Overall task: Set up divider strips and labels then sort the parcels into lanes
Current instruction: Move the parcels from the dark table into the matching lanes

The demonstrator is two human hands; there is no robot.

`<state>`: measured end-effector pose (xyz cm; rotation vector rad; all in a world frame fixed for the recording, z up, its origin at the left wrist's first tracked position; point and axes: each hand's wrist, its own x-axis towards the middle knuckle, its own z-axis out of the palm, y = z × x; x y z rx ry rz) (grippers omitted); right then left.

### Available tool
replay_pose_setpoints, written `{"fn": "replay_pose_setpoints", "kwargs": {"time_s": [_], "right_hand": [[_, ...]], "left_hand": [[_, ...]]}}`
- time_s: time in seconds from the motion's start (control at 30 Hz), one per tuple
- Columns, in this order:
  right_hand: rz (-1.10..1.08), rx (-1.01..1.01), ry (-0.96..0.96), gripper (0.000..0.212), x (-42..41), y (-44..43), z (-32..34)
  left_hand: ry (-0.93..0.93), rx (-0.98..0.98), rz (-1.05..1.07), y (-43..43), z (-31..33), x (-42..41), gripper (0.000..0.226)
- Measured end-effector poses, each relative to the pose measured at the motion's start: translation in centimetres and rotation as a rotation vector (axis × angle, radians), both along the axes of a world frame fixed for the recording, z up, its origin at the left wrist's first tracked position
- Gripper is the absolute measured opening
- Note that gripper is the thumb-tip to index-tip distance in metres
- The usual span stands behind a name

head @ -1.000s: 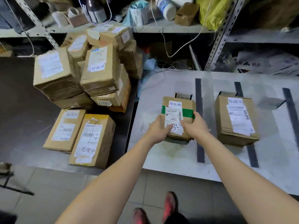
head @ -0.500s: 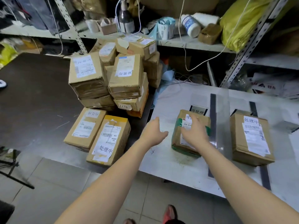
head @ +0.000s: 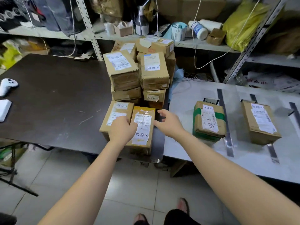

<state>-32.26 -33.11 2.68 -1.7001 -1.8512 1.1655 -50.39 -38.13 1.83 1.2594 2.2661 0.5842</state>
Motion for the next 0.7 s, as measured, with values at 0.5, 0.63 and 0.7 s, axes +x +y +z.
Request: {"fn": "replay_pose_setpoints", "kwargs": {"time_s": [0.5,0.63,0.7], "right_hand": [[-0.234,-0.156,0.058,0.042,-5.1,-6.7,-4.2],[-0.26,-0.127,0.075,0.041,-3.7,-7.2,-3.2],[-0.267,-0.108,0.085,0.041,-2.4,-7.2,-2.3]], "left_hand": [[-0.302,-0.062,-0.181,-4.5,-6.2,-1.0,0.039],[-0.358,0.032,-0.218,-4.8,-5.3,0.1,0.035],[-0.368,0.066,-0.219,-4.8,-4.5,1.0,0.034]]}}
